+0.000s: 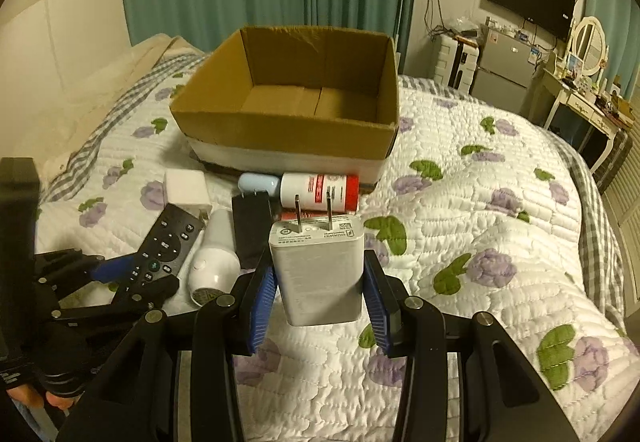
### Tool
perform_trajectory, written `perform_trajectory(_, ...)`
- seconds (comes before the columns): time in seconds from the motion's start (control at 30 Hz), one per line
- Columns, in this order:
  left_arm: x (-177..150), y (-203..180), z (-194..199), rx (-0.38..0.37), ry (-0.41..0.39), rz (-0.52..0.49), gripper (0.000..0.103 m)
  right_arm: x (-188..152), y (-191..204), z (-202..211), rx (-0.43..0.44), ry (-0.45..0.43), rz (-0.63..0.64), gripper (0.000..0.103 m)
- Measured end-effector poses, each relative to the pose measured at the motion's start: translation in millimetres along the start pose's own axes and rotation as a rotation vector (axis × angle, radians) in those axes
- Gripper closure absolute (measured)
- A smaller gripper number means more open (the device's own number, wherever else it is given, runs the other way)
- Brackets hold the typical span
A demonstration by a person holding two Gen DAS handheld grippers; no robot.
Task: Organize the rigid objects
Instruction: 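Lift the remote and charger and carry both tools over the cardboard box, then open the left tool to drop the remote while the right tool drops the charger into the box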
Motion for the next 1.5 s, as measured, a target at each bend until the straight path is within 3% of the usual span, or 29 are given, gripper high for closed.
perform_trajectory(0.07, 11.7, 1.2, 16.0, 0.014, -0.049, -0.010, 0.082, 9.0, 2.0, 8.3, 0.004, -0.019, 0.005, 0.062)
perform_trajectory(0.33, 70.8, 1.7, 54.0, 0.009, -0.167, -0.033, 0.085, 59.4, 5.7, 33.3, 0.003, -0.097, 0.043, 0.062)
perform_trajectory(0.57, 130.3, -2.9, 57.0, 0.020, -0.246, -0.035, 0.085, 124.7, -4.8, 35.6, -0.011, -0.174, 0.078, 0.062)
perform_trajectory(0.7, 168.1, -3.1, 41.7, 0.036, -0.273, -0.040, 0.085, 158.0, -15.7, 17.6, -0.016, -0.191, 0.084, 0.062)
perform_trajectory(0.87, 196.8, -4.9, 5.1, 0.045, -0.251, -0.046, 0.086, 180.0, -28.6, -23.2, -0.003, -0.178, 0.072, 0.062)
perform_trajectory(1.2, 211.0, -7.9, -69.5, 0.091, -0.180, -0.054, 0.086, 165.6, -47.7, -112.3, 0.034, -0.076, 0.036, 0.063)
perform_trajectory(1.27, 209.8, -7.0, -72.2, 0.111, -0.206, -0.060, 0.082, 164.9, -50.7, -118.9, 0.038, -0.079, 0.028, 0.062)
perform_trajectory(1.3, 209.0, -6.5, -71.4, 0.130, -0.211, -0.068, 0.067, 164.6, -51.9, -119.7, 0.036, -0.084, 0.024, 0.062)
perform_trajectory(1.33, 208.8, -5.6, -70.0, 0.146, -0.212, -0.070, 0.040, 165.2, -52.1, -119.8, 0.032, -0.084, 0.023, 0.057)
perform_trajectory(1.37, 208.4, -2.7, -68.3, 0.172, -0.216, -0.062, 0.038, 165.4, -53.1, -117.6, 0.011, -0.089, 0.022, 0.049)
perform_trajectory(1.4, 208.2, 0.9, -64.8, 0.193, -0.228, -0.053, 0.038, 166.6, -55.4, -112.8, -0.017, -0.102, 0.020, 0.032)
perform_trajectory(1.43, 207.3, 3.0, -60.5, 0.184, -0.231, -0.049, 0.038, 167.3, -55.9, -105.7, -0.031, -0.122, 0.017, 0.023)
perform_trajectory(1.5, 203.5, 7.2, -50.5, 0.158, -0.225, -0.030, 0.037, 166.9, -56.5, -89.8, -0.030, -0.146, 0.005, 0.023)
Point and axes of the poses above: each gripper's, at about its wrist camera, not at the fingertips, and z roughly against the way its jaws point, y to its left, x to its top, the point moved 5 cm from there along -z, roughly the way its jaws point, and after that the axes turned 7 degrees about x, right-handed, at the moved point
